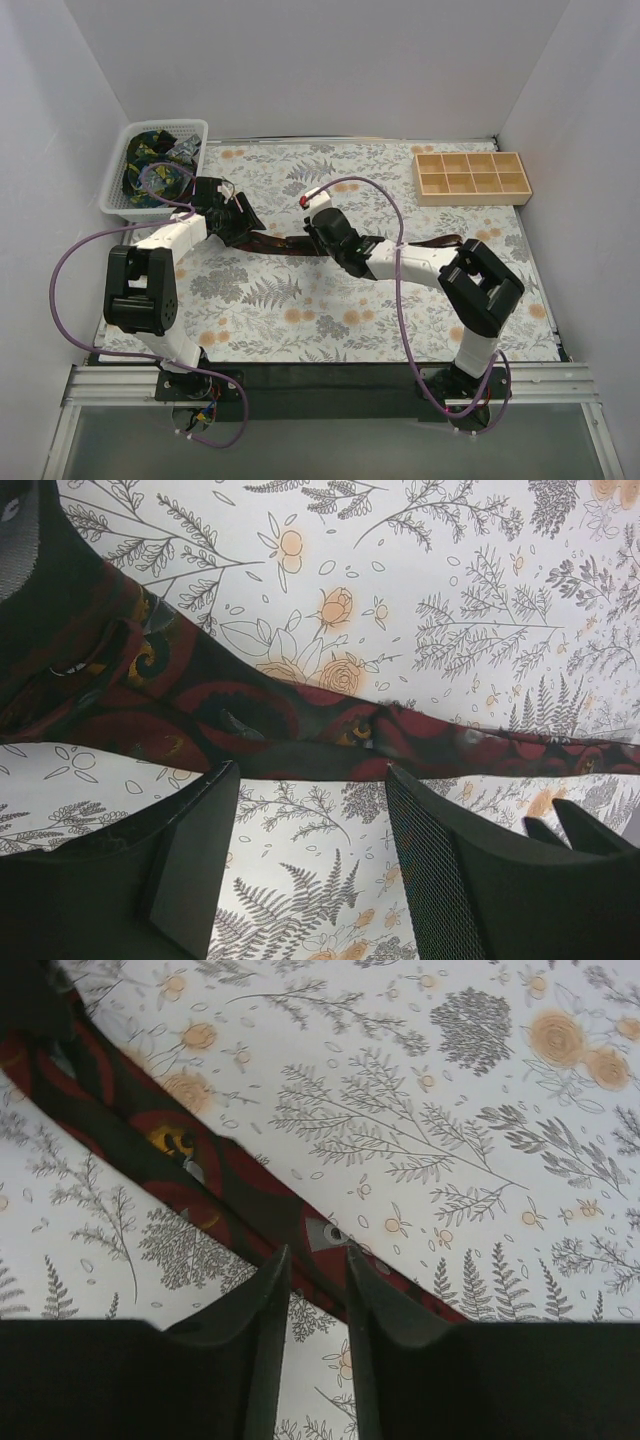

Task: Roll the ties
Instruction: Flatten the tie

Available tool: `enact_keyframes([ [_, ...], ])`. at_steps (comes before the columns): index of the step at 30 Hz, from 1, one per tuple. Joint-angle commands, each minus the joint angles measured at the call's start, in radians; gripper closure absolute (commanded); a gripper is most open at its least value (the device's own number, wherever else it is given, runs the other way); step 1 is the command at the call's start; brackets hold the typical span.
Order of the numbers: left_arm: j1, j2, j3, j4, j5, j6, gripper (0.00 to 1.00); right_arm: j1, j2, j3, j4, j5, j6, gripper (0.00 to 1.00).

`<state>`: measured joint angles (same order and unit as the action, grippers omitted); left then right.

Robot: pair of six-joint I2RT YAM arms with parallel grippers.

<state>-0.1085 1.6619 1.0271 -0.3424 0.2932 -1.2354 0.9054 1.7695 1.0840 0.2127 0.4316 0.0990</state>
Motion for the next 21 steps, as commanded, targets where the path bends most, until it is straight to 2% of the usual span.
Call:
enact_keyframes([
  [1, -0.005, -0.048, -0.005, 0.02, 0.024, -0.004, 0.44, 0.009, -0.011, 0.034, 0.056, -0.111, -0.002, 0.67],
  [3, -0.005, -0.047, -0.006, 0.023, 0.03, -0.004, 0.44, 0.009, -0.033, 0.016, 0.047, -0.107, -0.004, 0.5],
  [5, -0.005, -0.042, -0.007, 0.023, 0.041, -0.006, 0.44, -0.011, -0.07, 0.008, -0.005, -0.077, -0.002, 0.46],
  [10, -0.005, -0.042, -0.009, 0.023, 0.046, -0.004, 0.43, -0.152, -0.166, -0.036, -0.142, -0.102, 0.045, 0.47],
  [15, -0.007, -0.045, -0.007, 0.023, 0.031, 0.008, 0.44, -0.295, -0.237, -0.101, -0.259, -0.217, 0.129, 0.54],
  [18, -0.008, -0.045, -0.009, 0.023, 0.031, 0.008, 0.43, -0.327, -0.229, -0.124, -0.268, -0.283, 0.156, 0.6],
  [21, -0.01, -0.037, -0.007, 0.023, 0.029, 0.01, 0.43, -0.346, -0.188, -0.111, -0.268, -0.329, 0.197, 0.62],
])
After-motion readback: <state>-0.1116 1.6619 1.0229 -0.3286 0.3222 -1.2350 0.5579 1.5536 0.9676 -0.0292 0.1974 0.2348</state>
